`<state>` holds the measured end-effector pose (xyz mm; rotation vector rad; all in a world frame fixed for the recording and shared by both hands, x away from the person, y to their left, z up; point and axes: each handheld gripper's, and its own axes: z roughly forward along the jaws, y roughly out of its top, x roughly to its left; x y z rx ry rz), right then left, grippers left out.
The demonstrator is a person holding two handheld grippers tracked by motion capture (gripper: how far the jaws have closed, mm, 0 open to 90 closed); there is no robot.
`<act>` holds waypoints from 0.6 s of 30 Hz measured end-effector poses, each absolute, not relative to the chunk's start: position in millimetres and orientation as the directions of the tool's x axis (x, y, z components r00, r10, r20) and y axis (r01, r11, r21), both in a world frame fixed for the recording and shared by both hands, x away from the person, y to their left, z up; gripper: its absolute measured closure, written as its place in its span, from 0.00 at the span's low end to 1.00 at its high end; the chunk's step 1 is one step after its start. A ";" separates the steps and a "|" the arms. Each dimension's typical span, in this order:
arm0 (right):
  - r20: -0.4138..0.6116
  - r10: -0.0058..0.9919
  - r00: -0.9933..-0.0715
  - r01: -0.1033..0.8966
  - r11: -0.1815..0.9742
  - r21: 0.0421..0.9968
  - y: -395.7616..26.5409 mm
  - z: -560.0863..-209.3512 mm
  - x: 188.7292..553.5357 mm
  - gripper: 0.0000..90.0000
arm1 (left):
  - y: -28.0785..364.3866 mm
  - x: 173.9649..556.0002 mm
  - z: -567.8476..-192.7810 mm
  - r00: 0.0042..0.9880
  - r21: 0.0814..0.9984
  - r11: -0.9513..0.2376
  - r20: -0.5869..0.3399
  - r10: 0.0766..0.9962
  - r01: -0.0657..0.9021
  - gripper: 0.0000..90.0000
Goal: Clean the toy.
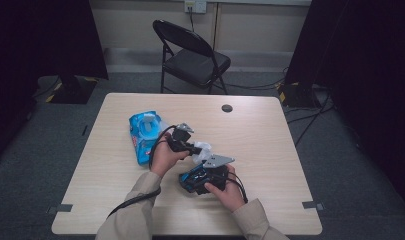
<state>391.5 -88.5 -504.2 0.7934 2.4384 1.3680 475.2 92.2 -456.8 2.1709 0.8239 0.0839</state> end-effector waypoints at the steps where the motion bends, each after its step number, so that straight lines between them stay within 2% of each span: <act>1: 0.057 0.561 -0.826 0.341 0.417 0.843 -88.6 -504.2 391.5 0.07 | 96.1 472.0 -454.7 0.789 0.703 -0.476 -0.199 0.582 0.528 0.89; 9: 0.053 0.561 -0.826 0.338 0.419 0.843 -88.4 -504.3 391.3 0.07 | 125.3 449.0 -444.0 0.784 0.700 -0.477 -0.192 0.591 0.531 0.89; 18: 0.055 0.560 -0.827 0.339 0.418 0.843 -88.1 -504.2 391.2 0.07 | 141.5 425.5 -458.7 0.778 0.664 -0.505 -0.192 0.598 0.551 0.89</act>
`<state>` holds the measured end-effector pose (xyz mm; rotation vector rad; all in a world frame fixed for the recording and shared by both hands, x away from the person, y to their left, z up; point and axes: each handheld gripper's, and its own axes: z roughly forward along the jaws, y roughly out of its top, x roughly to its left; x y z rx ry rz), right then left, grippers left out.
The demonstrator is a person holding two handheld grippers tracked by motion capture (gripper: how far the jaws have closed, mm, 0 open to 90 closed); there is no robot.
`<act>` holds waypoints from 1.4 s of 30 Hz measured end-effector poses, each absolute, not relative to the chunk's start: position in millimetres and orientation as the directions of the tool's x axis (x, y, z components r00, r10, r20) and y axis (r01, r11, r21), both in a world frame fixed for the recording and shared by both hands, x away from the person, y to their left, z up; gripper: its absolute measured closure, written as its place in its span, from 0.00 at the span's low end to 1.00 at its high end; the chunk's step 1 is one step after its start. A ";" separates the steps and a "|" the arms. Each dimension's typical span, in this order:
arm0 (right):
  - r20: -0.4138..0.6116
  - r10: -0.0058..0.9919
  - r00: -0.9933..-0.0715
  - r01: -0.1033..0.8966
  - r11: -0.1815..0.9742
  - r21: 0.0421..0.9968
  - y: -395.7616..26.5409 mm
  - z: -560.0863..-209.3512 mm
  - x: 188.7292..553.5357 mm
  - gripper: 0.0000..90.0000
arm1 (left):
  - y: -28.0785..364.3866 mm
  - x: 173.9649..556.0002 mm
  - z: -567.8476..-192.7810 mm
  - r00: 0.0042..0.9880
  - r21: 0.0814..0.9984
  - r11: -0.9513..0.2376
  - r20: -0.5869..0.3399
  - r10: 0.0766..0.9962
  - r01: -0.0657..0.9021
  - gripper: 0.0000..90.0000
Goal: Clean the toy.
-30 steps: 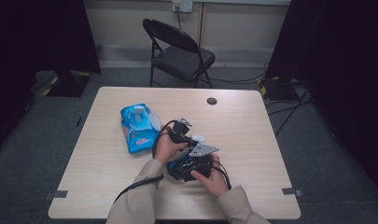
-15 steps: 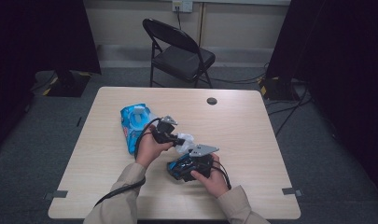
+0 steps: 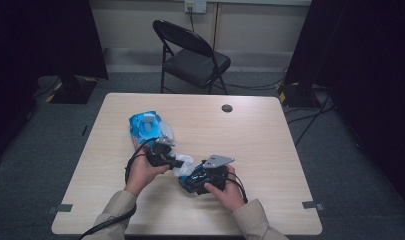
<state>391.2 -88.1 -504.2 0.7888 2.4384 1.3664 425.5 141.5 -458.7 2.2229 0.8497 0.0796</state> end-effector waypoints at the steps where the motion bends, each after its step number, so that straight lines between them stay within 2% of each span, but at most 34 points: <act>1: 0.054 0.560 -0.827 0.339 0.418 0.843 -88.1 -504.2 391.2 0.07 | 141.8 424.1 -461.5 0.778 0.661 -0.507 -0.191 0.599 0.553 0.89; 14: 0.055 0.559 -0.827 0.339 0.418 0.843 -88.0 -504.2 391.2 0.07 | 132.2 422.7 -483.8 0.784 0.604 -0.563 -0.178 0.595 0.564 0.89; 42: 0.061 0.561 -0.826 0.344 0.415 0.842 -88.2 -504.2 391.5 0.07 | 76.5 464.5 -487.4 0.798 0.619 -0.557 -0.203 0.568 0.554 0.89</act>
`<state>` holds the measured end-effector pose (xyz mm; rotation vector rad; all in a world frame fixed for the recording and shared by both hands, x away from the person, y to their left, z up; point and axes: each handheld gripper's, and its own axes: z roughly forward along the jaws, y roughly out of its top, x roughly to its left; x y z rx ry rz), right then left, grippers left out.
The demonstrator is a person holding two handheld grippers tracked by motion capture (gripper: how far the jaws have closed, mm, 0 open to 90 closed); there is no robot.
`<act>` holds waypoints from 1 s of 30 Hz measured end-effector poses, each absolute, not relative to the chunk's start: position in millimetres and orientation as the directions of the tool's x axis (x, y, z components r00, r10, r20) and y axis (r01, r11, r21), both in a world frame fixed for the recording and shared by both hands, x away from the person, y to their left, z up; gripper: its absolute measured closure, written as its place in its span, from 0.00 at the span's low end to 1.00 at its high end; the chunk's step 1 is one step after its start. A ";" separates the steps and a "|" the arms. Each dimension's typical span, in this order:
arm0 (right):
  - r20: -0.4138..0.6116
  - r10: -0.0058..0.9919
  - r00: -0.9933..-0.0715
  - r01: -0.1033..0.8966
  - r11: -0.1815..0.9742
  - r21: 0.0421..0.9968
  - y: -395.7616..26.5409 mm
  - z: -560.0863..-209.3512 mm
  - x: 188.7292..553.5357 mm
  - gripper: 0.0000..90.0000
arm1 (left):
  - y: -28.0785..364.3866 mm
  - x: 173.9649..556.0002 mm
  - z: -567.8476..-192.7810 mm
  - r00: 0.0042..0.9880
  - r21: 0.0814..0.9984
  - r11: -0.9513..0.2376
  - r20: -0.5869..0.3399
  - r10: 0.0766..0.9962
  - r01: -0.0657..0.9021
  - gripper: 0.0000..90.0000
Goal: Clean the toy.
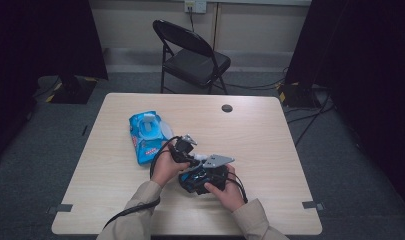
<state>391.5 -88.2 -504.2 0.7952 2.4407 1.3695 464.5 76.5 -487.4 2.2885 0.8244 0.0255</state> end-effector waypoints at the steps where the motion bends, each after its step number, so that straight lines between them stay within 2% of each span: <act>1: 0.061 0.561 -0.826 0.344 0.415 0.842 -88.2 -504.2 391.5 0.07 | 75.3 465.6 -487.4 0.799 0.620 -0.558 -0.202 0.567 0.552 0.89; 16: 0.055 0.541 -0.839 0.334 0.432 0.838 -84.7 -504.4 392.2 0.07 | 58.7 480.2 -489.5 0.819 0.645 -0.560 -0.188 0.542 0.519 0.89; 30: 0.054 0.539 -0.841 0.332 0.433 0.838 -84.7 -504.3 392.2 0.07 | 72.7 477.5 -476.2 0.808 0.669 -0.535 -0.171 0.564 0.516 0.88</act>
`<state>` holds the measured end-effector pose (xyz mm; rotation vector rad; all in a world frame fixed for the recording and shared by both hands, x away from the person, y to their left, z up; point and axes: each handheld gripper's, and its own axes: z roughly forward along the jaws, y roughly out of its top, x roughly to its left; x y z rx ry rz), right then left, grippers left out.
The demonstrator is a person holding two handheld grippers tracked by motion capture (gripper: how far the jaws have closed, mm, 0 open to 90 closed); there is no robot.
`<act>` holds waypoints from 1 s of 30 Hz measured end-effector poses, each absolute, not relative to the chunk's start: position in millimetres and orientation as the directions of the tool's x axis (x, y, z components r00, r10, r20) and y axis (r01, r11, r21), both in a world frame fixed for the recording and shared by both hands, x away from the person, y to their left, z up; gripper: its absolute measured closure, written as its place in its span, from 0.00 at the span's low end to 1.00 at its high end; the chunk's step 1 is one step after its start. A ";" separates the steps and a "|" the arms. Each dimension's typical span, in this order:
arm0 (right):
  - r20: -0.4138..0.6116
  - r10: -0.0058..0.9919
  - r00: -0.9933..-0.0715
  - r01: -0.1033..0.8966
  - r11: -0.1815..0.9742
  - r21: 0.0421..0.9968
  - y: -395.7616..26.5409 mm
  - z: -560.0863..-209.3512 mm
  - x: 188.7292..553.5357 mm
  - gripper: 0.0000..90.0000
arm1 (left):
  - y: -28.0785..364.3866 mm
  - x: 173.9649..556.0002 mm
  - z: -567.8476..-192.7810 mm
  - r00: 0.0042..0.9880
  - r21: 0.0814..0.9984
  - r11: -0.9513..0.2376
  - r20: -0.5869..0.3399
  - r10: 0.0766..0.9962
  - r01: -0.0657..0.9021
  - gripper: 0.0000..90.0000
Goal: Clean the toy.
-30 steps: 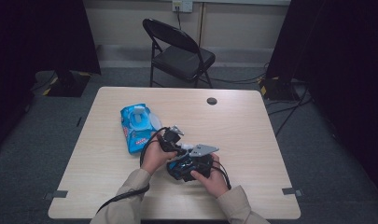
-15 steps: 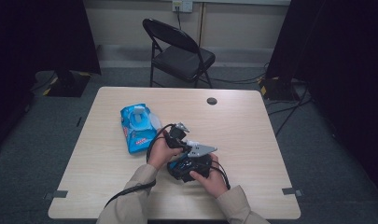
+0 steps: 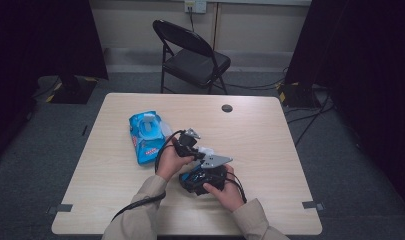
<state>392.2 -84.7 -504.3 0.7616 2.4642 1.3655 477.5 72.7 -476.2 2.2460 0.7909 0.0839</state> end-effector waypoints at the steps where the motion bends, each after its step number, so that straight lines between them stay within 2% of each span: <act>1: 0.054 0.539 -0.840 0.332 0.433 0.838 -84.7 -504.3 392.2 0.07 | 74.9 476.1 -475.0 0.803 0.679 -0.521 -0.174 0.571 0.517 0.88; 9: 0.055 0.533 -0.845 0.328 0.434 0.839 -84.7 -504.1 391.8 0.08 | 96.9 463.5 -454.3 0.799 0.699 -0.507 -0.155 0.581 0.504 0.87; 14: 0.058 0.507 -0.860 0.318 0.444 0.838 -86.3 -497.6 389.8 0.15 | 109.7 454.4 -447.1 0.794 0.708 -0.492 -0.160 0.587 0.506 0.87; 17: 0.060 0.484 -0.873 0.309 0.453 0.836 -88.5 -492.6 386.4 0.15 | 114.3 449.3 -443.0 0.794 0.711 -0.492 -0.156 0.587 0.503 0.86; 26: 0.038 0.469 -0.883 0.283 0.464 0.840 -108.2 -476.2 376.1 0.15 | 106.2 435.7 -434.5 0.828 0.722 -0.509 -0.157 0.538 0.468 0.86; 30: 0.038 0.501 -0.865 0.299 0.452 0.840 -127.4 -472.7 372.6 0.15 | 98.0 431.5 -430.7 0.849 0.731 -0.519 -0.155 0.506 0.443 0.86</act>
